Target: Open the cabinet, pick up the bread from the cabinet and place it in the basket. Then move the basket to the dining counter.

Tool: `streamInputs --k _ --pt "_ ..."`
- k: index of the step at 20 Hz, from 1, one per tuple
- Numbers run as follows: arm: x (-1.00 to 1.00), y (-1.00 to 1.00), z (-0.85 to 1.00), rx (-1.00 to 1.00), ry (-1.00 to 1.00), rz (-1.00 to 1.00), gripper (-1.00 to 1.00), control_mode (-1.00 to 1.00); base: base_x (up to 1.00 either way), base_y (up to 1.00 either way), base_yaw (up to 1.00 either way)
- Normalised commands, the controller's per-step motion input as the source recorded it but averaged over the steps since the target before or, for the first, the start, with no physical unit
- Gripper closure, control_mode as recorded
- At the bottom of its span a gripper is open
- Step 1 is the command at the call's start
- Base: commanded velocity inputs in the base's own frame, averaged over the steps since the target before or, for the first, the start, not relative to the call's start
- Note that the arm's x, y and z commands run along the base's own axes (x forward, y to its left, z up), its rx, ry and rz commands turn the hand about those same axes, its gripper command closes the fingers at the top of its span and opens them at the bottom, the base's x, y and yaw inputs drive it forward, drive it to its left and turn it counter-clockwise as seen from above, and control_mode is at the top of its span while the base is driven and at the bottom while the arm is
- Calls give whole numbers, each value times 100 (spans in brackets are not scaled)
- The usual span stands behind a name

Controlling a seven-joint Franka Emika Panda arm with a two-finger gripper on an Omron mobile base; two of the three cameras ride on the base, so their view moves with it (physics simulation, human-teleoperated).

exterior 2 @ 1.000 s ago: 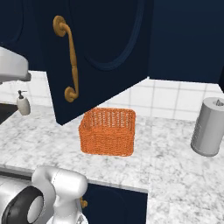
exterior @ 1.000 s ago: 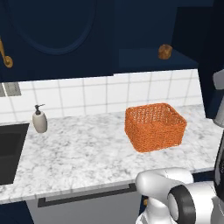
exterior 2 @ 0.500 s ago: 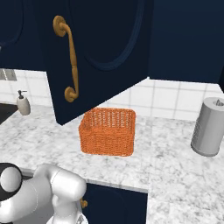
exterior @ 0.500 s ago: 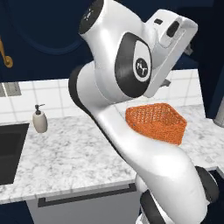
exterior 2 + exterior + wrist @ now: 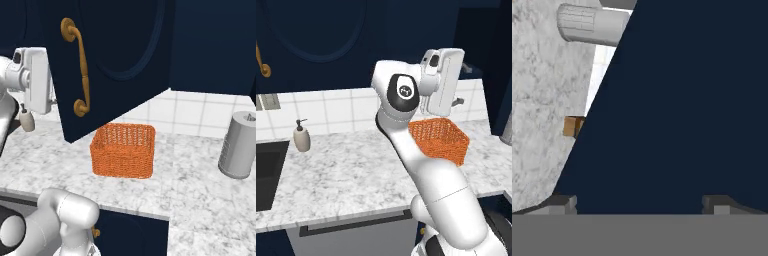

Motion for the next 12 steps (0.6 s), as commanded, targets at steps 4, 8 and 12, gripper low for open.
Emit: streamInputs --k 4,8,12 --pt "9 -100 11 -10 30 -30 -100 -100 0 0 0" --pt "-30 -100 7 0 18 -27 -100 -100 0 0 0" --pt "-44 -100 19 14 12 -25 -100 -100 0 0 0"
